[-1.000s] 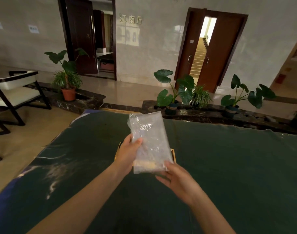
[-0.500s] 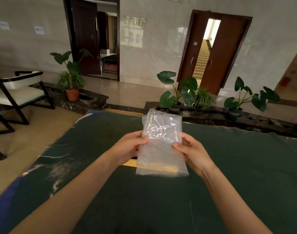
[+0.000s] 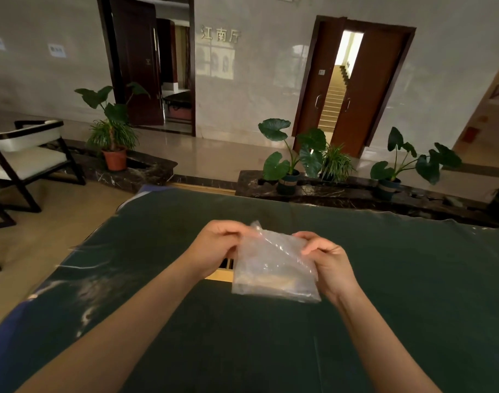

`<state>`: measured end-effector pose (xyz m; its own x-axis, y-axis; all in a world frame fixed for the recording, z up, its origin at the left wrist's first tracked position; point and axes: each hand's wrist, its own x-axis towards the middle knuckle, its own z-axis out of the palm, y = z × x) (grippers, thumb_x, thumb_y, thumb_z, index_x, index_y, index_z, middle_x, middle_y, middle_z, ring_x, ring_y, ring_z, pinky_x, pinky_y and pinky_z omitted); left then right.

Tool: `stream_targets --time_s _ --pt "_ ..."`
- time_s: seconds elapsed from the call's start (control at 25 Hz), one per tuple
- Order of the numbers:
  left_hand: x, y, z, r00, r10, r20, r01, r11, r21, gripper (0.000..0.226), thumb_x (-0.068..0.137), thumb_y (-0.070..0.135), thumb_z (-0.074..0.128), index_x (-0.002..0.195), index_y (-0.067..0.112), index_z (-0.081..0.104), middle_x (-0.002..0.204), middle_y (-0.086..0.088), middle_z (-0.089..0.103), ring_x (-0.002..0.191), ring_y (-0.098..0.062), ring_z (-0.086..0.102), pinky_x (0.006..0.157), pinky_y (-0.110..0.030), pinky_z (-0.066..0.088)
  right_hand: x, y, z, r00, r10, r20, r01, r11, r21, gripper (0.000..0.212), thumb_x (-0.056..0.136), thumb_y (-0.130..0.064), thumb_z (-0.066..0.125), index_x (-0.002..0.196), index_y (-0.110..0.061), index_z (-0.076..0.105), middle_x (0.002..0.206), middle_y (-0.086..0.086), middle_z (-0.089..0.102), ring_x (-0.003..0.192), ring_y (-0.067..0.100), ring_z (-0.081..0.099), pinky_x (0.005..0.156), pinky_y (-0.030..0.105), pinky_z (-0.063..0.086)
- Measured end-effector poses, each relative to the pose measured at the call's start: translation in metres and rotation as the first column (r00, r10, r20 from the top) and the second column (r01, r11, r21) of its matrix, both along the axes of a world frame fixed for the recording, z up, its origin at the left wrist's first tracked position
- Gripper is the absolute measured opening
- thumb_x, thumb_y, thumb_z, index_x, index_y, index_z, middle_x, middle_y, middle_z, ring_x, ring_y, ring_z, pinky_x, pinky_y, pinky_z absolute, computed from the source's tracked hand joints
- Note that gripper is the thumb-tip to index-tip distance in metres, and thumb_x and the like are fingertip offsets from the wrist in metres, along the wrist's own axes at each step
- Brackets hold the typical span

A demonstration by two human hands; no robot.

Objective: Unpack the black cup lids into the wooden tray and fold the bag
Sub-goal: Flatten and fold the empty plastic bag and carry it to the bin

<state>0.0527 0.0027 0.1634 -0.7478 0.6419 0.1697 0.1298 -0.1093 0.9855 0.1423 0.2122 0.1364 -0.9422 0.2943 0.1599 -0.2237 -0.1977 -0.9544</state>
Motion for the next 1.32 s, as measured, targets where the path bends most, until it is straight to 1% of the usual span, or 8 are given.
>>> stream_targets --time_s 0.24,0.36,0.56,0.68,0.8,1.0,1.16,1.32 --pt "-0.001 0.003 0.004 0.864 0.039 -0.501 -0.045 0.999 0.001 0.035 0.085 -0.009 0.055 0.069 0.017 0.072 0.117 0.004 0.062 0.114 -0.012 0.058 0.087 -0.028 0.053 0.011 0.001 -0.013 0.902 0.341 0.266 -0.278 0.928 -0.247 0.051 0.087 -0.056 0.051 0.127 -0.024 0.054 0.125 0.01 0.064 0.116 0.031 0.059 0.091 0.045 0.052" --pt "-0.003 0.009 -0.001 0.841 0.05 -0.539 -0.048 0.999 0.017 0.038 0.085 -0.011 0.051 0.068 0.015 0.072 0.117 0.004 0.062 0.116 -0.013 0.057 0.089 -0.024 0.051 0.012 -0.006 -0.014 0.885 0.335 0.324 -0.3 0.942 -0.153 0.052 0.078 -0.038 0.071 0.123 -0.015 0.057 0.121 0.01 0.066 0.11 0.027 0.063 0.081 0.036 0.056" --pt "-0.002 0.017 -0.008 0.999 -0.051 -0.018 0.052 0.995 0.082 0.034 0.093 0.002 0.048 0.12 0.018 0.062 0.133 -0.001 0.056 0.124 -0.019 0.051 0.102 -0.042 0.044 0.014 -0.004 -0.014 0.962 -0.007 0.274 -0.001 1.0 0.031 0.037 0.066 -0.026 0.078 0.098 -0.01 0.068 0.095 0.009 0.073 0.072 0.015 0.068 0.054 0.022 0.054" --pt "0.013 0.033 -0.015 0.871 -0.079 0.486 -0.006 0.985 0.171 0.047 0.097 0.035 0.039 0.143 0.032 0.028 0.141 -0.006 0.046 0.127 -0.028 0.046 0.106 -0.052 0.036 0.012 -0.006 -0.019 0.952 -0.184 0.245 0.158 0.98 0.122 0.02 0.077 -0.018 0.073 0.094 -0.011 0.065 0.091 0.008 0.073 0.068 0.013 0.069 0.053 0.022 0.053" --pt "0.027 0.052 -0.027 0.917 0.024 0.398 0.026 0.993 -0.119 0.064 0.08 0.051 0.06 0.136 0.035 0.035 0.131 0.0 0.055 0.113 -0.021 0.058 0.094 -0.048 0.049 0.013 -0.006 -0.022 0.936 -0.288 0.201 0.248 0.947 0.203 0.012 0.08 -0.017 0.071 0.09 -0.012 0.065 0.078 0.001 0.072 0.06 0.007 0.066 0.049 0.021 0.05" --pt "0.021 0.067 -0.026 0.873 0.024 0.487 0.022 0.996 -0.088 0.05 0.086 0.02 0.064 0.132 0.016 0.044 0.121 -0.008 0.06 0.106 -0.025 0.063 0.087 -0.043 0.054 0.024 0.013 -0.023 0.882 -0.414 0.225 0.359 0.899 0.251 0.016 0.079 -0.019 0.072 0.085 -0.008 0.062 0.073 0.004 0.068 0.049 0.003 0.06 0.043 0.018 0.047" --pt "0.027 0.089 -0.028 0.87 -0.039 0.491 0.117 0.985 -0.128 0.049 0.082 0.052 0.061 0.122 0.028 0.05 0.117 -0.002 0.064 0.105 -0.019 0.064 0.091 -0.043 0.052 0.03 0.025 -0.028 0.835 -0.522 0.175 0.42 0.81 0.409 0.014 0.079 -0.019 0.072 0.082 -0.012 0.061 0.07 0.001 0.067 0.047 0.004 0.057 0.041 0.019 0.045" --pt "0.033 0.116 -0.041 0.915 0.027 0.403 0.059 0.978 -0.2 0.047 0.08 0.014 0.071 0.123 0.012 0.052 0.115 -0.006 0.064 0.099 -0.019 0.066 0.082 -0.033 0.057 0.041 0.049 -0.033 0.843 -0.508 0.179 0.419 0.827 0.375 0.014 0.079 -0.018 0.072 0.083 -0.009 0.063 0.07 0.002 0.068 0.05 0.003 0.058 0.041 0.018 0.045"
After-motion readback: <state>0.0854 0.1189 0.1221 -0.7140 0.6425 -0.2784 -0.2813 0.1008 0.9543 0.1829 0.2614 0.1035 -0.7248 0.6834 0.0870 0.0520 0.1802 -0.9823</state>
